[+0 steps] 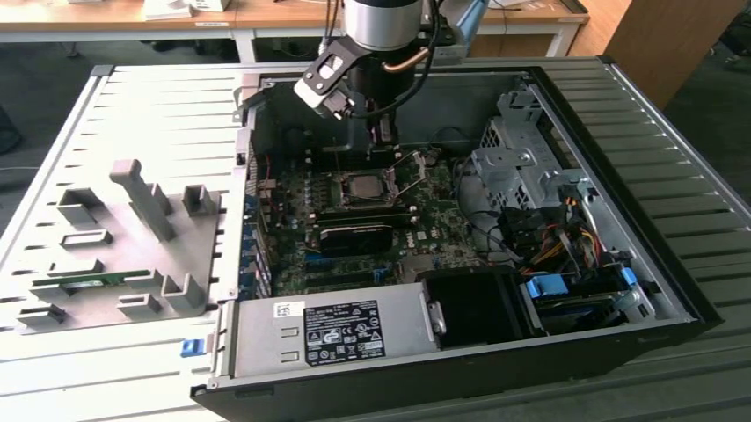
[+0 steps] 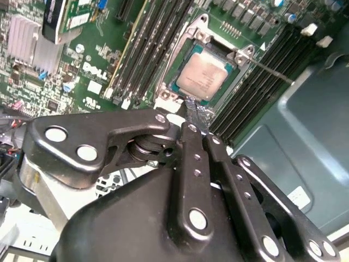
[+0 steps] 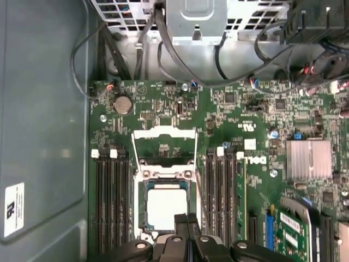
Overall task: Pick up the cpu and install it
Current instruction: 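Close the cpu cover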
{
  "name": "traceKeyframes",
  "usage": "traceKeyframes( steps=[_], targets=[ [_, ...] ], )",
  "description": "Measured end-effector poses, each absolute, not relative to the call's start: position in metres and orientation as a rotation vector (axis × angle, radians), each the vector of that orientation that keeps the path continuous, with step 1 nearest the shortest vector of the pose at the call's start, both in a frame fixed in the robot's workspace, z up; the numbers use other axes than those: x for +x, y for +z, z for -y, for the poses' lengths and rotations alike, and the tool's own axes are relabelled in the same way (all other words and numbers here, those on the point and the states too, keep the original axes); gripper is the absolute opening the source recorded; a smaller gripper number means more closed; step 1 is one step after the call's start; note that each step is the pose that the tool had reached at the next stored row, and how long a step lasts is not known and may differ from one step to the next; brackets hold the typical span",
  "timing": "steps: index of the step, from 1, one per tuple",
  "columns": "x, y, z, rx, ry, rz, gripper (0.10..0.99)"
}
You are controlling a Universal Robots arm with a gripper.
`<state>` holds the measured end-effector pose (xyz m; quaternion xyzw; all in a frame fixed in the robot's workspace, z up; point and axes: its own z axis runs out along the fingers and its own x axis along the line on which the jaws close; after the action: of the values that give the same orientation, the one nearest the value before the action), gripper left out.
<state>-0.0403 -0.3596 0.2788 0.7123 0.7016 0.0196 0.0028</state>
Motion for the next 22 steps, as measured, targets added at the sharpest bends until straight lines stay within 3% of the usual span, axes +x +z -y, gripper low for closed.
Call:
traceKeyframes(
  steps=[22],
  targets=[
    [-0.012,0.277,0.36,2.193,0.038,-2.262,0.122]
  ],
)
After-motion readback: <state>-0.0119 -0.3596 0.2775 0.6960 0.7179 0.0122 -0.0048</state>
